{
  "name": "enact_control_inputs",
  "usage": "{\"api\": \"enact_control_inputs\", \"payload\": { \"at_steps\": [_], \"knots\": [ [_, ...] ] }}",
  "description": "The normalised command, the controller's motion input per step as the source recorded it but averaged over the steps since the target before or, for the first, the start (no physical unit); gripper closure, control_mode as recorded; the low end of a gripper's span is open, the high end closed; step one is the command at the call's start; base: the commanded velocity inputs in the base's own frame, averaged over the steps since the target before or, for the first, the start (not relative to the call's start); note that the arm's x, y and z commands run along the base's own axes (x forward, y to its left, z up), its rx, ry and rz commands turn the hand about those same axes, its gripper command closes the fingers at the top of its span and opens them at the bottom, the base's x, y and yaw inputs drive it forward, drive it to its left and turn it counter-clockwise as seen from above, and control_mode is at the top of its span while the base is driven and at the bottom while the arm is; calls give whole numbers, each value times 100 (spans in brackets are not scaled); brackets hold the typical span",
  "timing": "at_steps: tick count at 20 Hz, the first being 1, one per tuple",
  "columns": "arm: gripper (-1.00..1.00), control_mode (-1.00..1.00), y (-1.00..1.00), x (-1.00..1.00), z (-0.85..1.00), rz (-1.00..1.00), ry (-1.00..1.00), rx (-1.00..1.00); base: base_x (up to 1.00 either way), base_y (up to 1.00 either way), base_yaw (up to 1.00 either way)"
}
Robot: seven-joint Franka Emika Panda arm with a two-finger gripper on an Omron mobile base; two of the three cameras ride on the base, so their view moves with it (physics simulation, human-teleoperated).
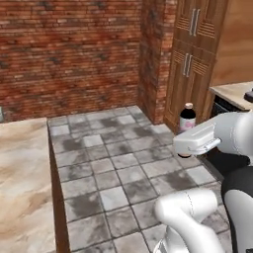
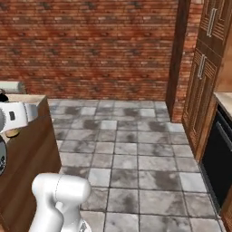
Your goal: Open the fridge, grab two sodas, and place both sodas inside the bowl with ice on the dining counter.
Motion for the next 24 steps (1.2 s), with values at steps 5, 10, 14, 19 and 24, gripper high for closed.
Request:
{"api": "enact_control_inputs", "payload": {
  "at_steps": [5,10,14,19,24],
  "knots": [
    [100,100,0,0,0,0,0,0,79,-28,50],
    [100,100,0,0,0,0,0,0,82,-43,43],
    [100,100,0,0,0,0,0,0,82,-49,41],
    [100,100,0,0,0,0,0,0,82,-49,41],
    [100,100,0,0,0,0,0,0,79,-39,46]
  ]
}}
